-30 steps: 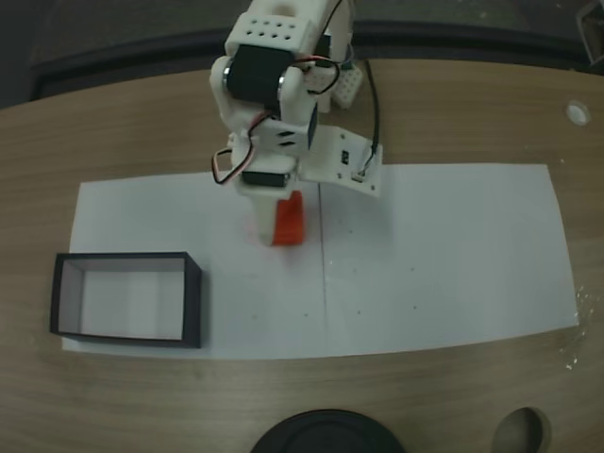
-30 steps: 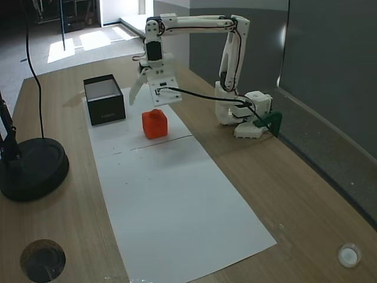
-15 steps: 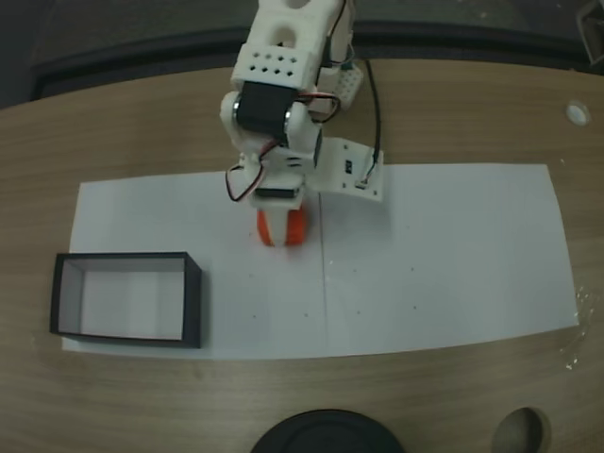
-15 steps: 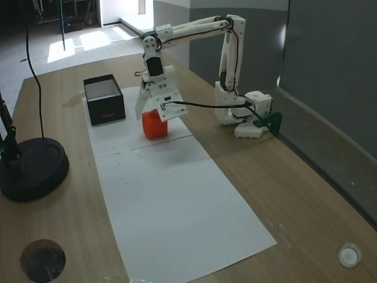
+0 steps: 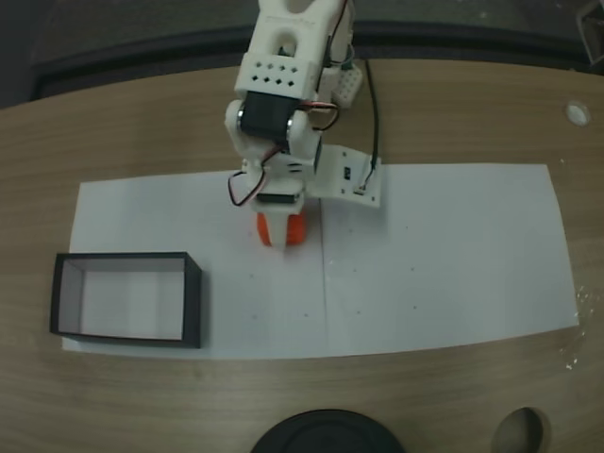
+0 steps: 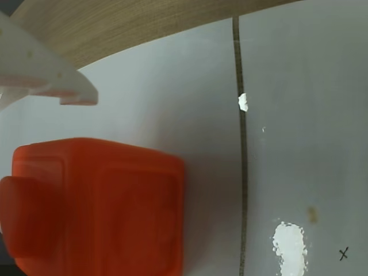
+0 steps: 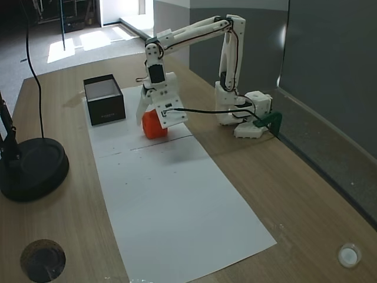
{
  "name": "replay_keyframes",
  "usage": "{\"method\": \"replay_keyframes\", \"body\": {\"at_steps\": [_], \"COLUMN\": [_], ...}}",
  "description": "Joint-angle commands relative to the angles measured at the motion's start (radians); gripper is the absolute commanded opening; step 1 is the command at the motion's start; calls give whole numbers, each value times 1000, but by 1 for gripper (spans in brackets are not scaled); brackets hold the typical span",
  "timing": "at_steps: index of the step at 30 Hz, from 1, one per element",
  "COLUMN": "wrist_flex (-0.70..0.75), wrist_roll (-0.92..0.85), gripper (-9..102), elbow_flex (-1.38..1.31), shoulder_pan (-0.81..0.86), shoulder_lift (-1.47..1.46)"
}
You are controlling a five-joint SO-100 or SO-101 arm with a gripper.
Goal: Grab a orange square and put it in the box.
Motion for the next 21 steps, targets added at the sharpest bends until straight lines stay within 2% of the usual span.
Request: {"method": "replay_keyframes", "body": {"at_steps": [1,4,10,18,21], "wrist_flex": [-8,-9,-9,8,101], "wrist_roll": [-2,-2,-2,-2,0], "gripper": [36,33,14,14,14], "elbow_flex": [-8,-8,-9,-78,-227], "shoulder_pan": [0,0,0,2,12], "shoulder_lift": [8,8,8,28,60]}}
